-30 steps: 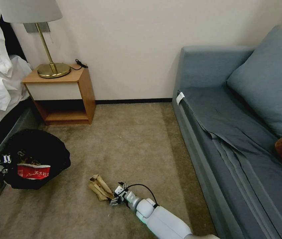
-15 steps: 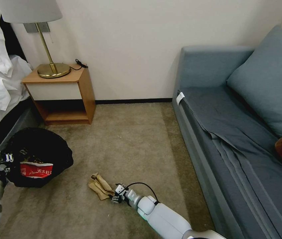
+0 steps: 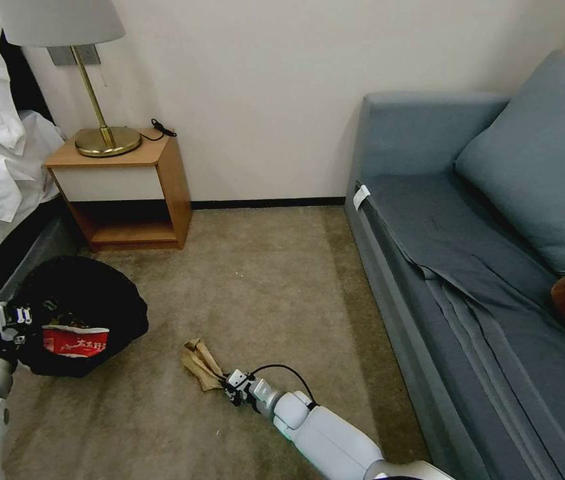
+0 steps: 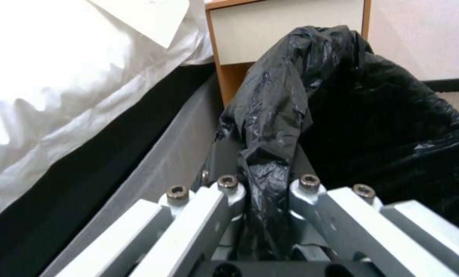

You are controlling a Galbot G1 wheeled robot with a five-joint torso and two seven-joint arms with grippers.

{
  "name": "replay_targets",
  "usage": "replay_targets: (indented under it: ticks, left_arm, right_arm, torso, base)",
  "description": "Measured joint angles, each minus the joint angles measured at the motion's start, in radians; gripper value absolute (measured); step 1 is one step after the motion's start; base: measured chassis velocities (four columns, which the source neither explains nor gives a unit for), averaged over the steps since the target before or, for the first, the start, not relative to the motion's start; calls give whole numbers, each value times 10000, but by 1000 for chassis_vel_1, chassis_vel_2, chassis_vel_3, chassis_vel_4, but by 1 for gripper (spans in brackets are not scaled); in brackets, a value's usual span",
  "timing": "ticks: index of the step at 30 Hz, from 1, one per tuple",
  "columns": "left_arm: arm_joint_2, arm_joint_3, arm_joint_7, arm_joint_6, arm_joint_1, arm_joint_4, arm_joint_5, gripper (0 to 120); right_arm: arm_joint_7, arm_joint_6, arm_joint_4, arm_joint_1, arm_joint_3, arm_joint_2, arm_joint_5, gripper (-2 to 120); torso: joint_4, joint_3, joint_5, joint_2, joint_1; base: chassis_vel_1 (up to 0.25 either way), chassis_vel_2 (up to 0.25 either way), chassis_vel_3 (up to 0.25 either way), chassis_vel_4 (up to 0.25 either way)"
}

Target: Pick up the trash bin, then pick up the garbage on the floor and place it into the trash bin.

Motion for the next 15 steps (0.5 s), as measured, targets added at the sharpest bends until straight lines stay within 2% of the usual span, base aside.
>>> replay_targets:
  ticks: [10,15]
  left_arm:
    - [-24,112,20,-72,-46,174,38,4]
    - [2,152,29,-108,-16,218,54,4]
  right_arm:
    - [81,-34,675,138,-55,1,157,0]
    - [128,-162,1443,258,-43,2,404,0]
  torso:
    - [1,1,0,0,0]
    - [1,0,0,0,0]
  base:
    - [0,0,0,0]
    - [0,0,0,0]
